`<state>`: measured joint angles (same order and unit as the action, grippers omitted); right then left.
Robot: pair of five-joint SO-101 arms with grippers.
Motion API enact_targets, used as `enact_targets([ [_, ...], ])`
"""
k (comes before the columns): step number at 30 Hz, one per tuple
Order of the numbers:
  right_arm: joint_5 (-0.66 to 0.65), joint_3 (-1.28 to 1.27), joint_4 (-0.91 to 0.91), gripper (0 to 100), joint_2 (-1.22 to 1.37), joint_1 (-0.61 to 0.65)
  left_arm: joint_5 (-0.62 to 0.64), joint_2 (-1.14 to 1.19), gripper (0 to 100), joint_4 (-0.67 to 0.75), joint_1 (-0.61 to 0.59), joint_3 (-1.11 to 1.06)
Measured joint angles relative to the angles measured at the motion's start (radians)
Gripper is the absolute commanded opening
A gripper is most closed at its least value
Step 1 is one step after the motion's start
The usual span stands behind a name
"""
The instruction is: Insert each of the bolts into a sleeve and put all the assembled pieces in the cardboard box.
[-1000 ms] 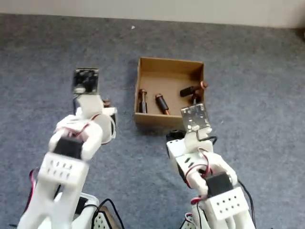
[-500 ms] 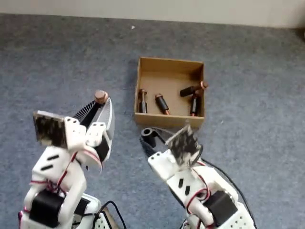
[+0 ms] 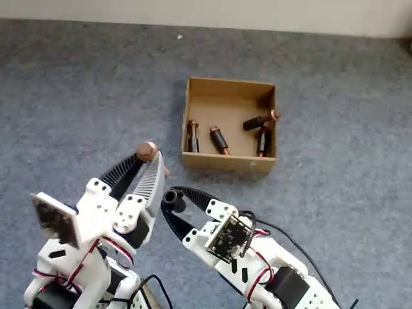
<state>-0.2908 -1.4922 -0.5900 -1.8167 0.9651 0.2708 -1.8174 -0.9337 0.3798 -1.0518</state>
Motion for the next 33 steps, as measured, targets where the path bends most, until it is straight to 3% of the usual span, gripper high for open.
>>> enact_targets([
  [10, 0.000, 0.000, 0.021, 0.5, 0.000, 0.002, 0.000, 0.000, 1, -0.043, 0.032, -0.075],
  [26, 0.000, -0.052, 0.021, 0.5, -0.003, -0.035, 0.000, 0.000, 1, -0.133, 0.035, 0.000],
  [33, 0.000, -0.052, 0.048, 0.5, -0.003, -0.031, -0.002, 0.000, 1, -0.158, 0.107, 0.000],
])
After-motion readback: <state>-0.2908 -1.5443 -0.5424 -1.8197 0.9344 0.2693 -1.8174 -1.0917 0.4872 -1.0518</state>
